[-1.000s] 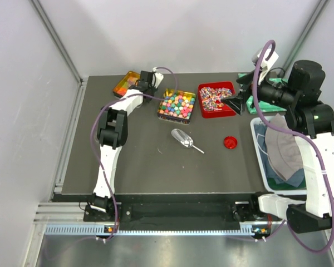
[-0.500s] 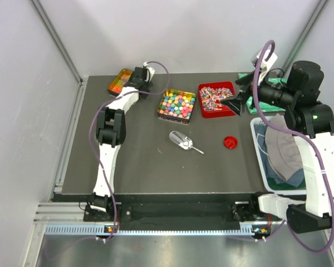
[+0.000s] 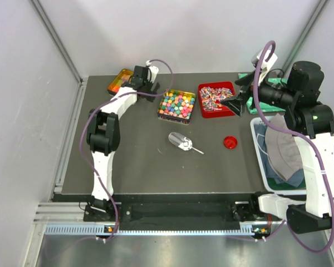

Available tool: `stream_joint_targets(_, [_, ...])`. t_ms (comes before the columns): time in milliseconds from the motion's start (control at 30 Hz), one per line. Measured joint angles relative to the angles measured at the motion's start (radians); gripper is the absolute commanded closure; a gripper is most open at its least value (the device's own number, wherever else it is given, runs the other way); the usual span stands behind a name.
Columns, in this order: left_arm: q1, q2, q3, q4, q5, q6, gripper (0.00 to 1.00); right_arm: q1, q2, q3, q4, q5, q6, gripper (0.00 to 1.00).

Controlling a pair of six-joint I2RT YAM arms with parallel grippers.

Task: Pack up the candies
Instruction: Move the storage box to the center of the board.

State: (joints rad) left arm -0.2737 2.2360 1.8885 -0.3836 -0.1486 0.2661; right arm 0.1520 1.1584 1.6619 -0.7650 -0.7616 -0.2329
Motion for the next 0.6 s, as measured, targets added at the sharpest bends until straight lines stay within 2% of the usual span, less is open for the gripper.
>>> stream_joint_targets(133, [-0.039, -0.103, -0.027, 0.01, 0.06, -0.035, 0.01, 0.0, 0.0, 0.0, 0.002, -0.002, 0.001, 0.01])
stream_joint_targets(267, [-0.076, -0.135, -0.028, 0.026, 0.105, -0.068, 0.02, 0.0, 0.0, -0.002, 0.003, -0.003, 0.001, 0.01])
stream_joint_targets(333, [-0.093, -0.127, -0.028, 0.02, 0.114, -0.084, 0.07, 0.0, 0.0, -0.002, 0.003, -0.003, 0.001, 0.01])
stream_joint_targets(367, [-0.097, -0.118, -0.028, 0.019, 0.116, -0.089, 0.14, 0.0, -0.001, -0.006, 0.006, -0.004, 0.001, 0.01])
stream_joint_targets(600, [-0.107, -0.003, -0.028, 0.008, 0.13, -0.125, 0.23, -0.008, -0.01, -0.013, 0.016, -0.006, 0.001, 0.01])
